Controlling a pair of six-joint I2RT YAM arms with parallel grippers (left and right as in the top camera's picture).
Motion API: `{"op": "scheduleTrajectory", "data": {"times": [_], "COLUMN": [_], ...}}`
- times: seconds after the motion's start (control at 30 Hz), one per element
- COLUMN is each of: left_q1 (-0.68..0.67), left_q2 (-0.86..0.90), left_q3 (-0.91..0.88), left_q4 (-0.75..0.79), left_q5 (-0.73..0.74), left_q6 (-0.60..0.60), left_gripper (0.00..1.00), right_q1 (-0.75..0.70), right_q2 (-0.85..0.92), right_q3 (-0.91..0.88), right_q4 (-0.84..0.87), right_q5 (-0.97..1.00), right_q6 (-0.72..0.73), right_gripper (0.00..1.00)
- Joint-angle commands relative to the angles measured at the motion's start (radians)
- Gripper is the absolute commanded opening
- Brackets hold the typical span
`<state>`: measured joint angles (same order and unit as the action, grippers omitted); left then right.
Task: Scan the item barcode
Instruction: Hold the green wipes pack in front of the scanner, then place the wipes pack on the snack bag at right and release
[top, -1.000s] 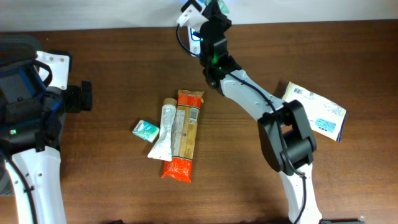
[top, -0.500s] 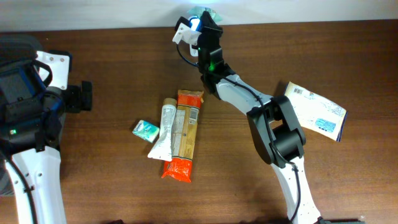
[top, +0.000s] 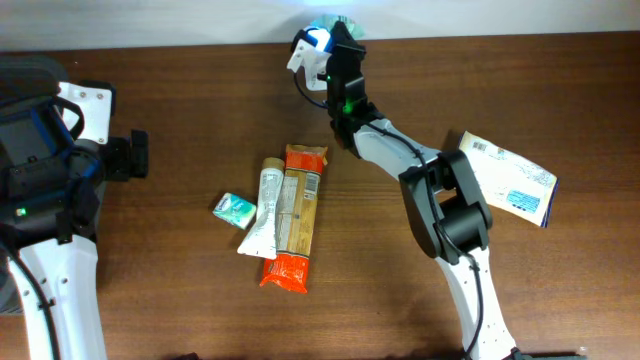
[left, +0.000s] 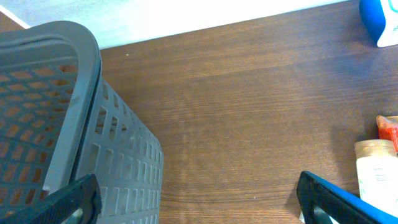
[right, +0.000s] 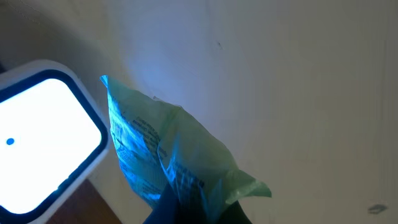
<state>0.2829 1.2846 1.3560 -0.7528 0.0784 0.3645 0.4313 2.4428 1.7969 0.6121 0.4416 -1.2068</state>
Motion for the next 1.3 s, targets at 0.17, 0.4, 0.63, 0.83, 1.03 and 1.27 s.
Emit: {"op": "scheduleTrajectory", "data": {"times": [0.17, 0.4, 0.63, 0.83, 1.03, 1.27], "left_q1": [0.003, 0.003, 0.003, 0.004, 0.003, 0.003], "left_q2": [0.001, 0.001, 0.001, 0.001, 0.001, 0.001], "left_q3": [0.004, 0.004, 0.004, 0.004, 0.004, 0.004], "left_q4": [0.002, 0.002, 0.002, 0.002, 0.002, 0.002], "left_q5": [0.01, 0.01, 0.01, 0.01, 0.01, 0.01], "left_q6": [0.015, 0.015, 0.015, 0.015, 0.015, 0.015], "left_gripper": [0.99, 0.99, 0.99, 0.99, 0.99, 0.99], "right_q1": [-0.006, 0.011, 0.029, 0.029, 0.017, -0.113], "right_q2": [0.005, 0.005, -0.074, -0.287, -0.553, -0.772], "right_q3": [0.015, 0.015, 0.015, 0.015, 0.015, 0.015], "right_q4": [0.013, 0.014, 0.008, -0.356, -0.885, -1.405], "right_q5": [-0.019, -0.006, 0.044, 0.039, -0.186, -0.44], "right_q6": [0.006, 0.007, 0.068, 0.357, 0.942, 1.326], "right_gripper": [0.04, 0.04, 0.04, 0.04, 0.04, 0.04]}}
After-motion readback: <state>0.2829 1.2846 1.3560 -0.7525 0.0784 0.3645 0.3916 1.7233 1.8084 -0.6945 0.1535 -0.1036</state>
